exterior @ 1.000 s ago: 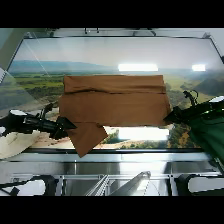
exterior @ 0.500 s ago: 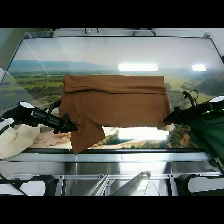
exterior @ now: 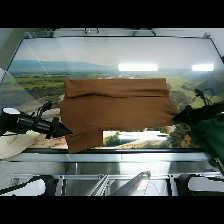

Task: Fold the shirts.

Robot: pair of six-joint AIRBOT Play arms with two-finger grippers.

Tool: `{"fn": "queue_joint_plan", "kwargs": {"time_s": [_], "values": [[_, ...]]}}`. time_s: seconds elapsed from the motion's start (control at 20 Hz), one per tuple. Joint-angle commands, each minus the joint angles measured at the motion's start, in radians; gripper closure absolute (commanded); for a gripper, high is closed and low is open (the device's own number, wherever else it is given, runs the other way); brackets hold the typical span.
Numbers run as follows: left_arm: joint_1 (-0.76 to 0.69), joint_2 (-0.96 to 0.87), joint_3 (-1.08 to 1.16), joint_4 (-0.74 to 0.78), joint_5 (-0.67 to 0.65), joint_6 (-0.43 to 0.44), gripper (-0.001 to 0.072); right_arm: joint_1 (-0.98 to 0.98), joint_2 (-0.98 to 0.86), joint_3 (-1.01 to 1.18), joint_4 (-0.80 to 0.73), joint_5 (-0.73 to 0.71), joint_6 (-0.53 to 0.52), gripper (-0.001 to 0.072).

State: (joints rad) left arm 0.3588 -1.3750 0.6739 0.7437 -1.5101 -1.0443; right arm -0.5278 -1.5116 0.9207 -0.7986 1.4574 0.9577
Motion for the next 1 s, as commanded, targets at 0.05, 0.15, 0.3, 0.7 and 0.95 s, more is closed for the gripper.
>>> {"fn": "queue_joint_plan", "kwargs": {"time_s": [0.05,0.15,0.3,0.7,0.95], "values": [[0.086,0.016,-0.026,-0.012,-0.042,0.017,0.0669,-0.055,0.021,0.0,0.016,0.013,0.007,0.0697],[0.083,0.016,0.019,-0.066,-0.06,0.019,0.0669,-0.041,0.021,0.001,0.089,-0.003,-0.007,0.0696],[0.076,0.015,0.171,-0.235,-0.075,0.024,0.0669,-0.017,0.021,0.014,0.223,-0.051,-0.044,0.0696],[0.011,-0.318,0.821,-0.273,-0.032,-0.042,0.0669,0.15,-0.1,0.177,0.393,-0.447,-0.124,0.0695],[-0.076,-0.665,1.128,-0.269,-0.035,-0.055,0.0669,0.243,-0.217,0.264,0.46,-0.655,-0.22,0.0696]]}}
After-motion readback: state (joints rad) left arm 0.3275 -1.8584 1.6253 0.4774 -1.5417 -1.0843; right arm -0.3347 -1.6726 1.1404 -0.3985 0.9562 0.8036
